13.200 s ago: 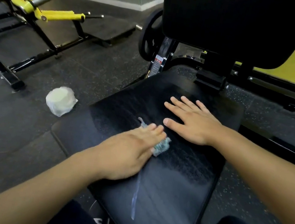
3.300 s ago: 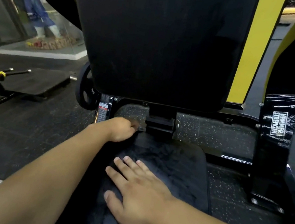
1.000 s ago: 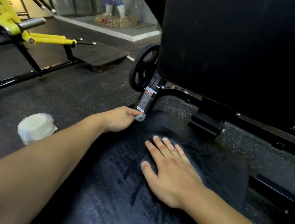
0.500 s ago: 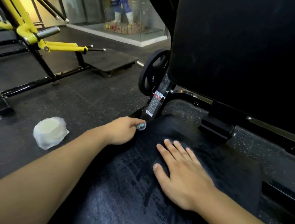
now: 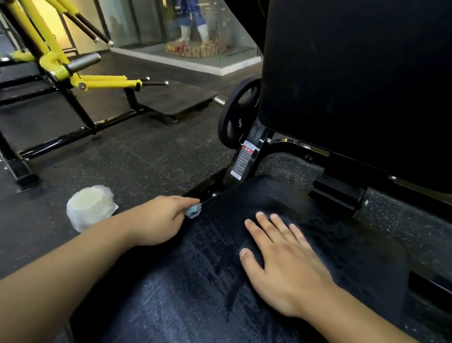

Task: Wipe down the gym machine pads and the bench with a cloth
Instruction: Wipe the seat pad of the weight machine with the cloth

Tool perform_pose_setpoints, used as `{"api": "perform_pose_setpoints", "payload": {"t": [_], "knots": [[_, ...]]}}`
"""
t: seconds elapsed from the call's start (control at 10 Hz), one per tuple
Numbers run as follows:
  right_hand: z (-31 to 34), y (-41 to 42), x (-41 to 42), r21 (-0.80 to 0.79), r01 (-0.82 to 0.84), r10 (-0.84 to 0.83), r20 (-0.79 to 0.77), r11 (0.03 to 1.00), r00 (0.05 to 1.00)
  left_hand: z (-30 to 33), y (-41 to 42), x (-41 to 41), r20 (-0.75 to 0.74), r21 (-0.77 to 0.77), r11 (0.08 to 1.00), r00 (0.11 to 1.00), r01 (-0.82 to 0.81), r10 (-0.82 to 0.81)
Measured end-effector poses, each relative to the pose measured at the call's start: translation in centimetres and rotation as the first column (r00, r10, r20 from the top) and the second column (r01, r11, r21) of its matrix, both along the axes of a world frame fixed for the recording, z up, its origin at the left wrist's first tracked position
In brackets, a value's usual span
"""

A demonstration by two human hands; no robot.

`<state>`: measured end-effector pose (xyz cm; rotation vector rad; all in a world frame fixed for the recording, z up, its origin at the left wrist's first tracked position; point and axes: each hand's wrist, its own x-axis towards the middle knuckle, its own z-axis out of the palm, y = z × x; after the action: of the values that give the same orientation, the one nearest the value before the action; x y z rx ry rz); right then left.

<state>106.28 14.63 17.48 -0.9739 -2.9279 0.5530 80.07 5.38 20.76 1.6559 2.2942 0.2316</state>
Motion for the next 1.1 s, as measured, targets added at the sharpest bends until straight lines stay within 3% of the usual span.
{"api": "perform_pose_setpoints", "payload": {"t": [0.1,0.3,0.4,0.5,0.6,0.8,1.1], "knots": [[0.0,0.1,0.1,0.005,0.001,-0.001,0.002,1.000,1.000,-0.5,2.0,0.4,0.065,0.013,0.999,0.997,-0.030,0.029],[0.2,-0.2,0.2,0.010,0.000,0.000,0.006,1.000,1.000,-0.8,-1.1,-0.7,0.074,0.025,0.996,0.994,-0.082,0.080],[0.2,-0.1,0.3,0.007,0.002,-0.002,0.011,1.000,1.000,-0.8,-2.7,-1.3,0.160,0.018,0.991,0.979,-0.131,0.126],[0.3,-0.3,0.3,0.004,0.007,-0.007,0.006,1.000,1.000,0.1,-2.0,-1.6,0.497,-0.004,0.964,0.836,-0.266,0.233],[0.3,-0.4,0.1,0.006,0.007,-0.007,0.006,1.000,1.000,0.6,-1.5,-1.0,0.648,-0.018,0.947,0.717,-0.322,0.256],[0.3,-0.4,0.3,0.004,0.012,-0.012,0.000,1.000,1.000,0.1,-4.5,-0.8,0.362,-0.067,0.998,0.931,-0.020,0.043],[0.3,-0.1,0.4,0.018,0.007,-0.008,0.031,1.000,0.999,0.3,-1.6,0.3,0.205,-0.046,0.997,0.977,-0.056,0.064]]}}
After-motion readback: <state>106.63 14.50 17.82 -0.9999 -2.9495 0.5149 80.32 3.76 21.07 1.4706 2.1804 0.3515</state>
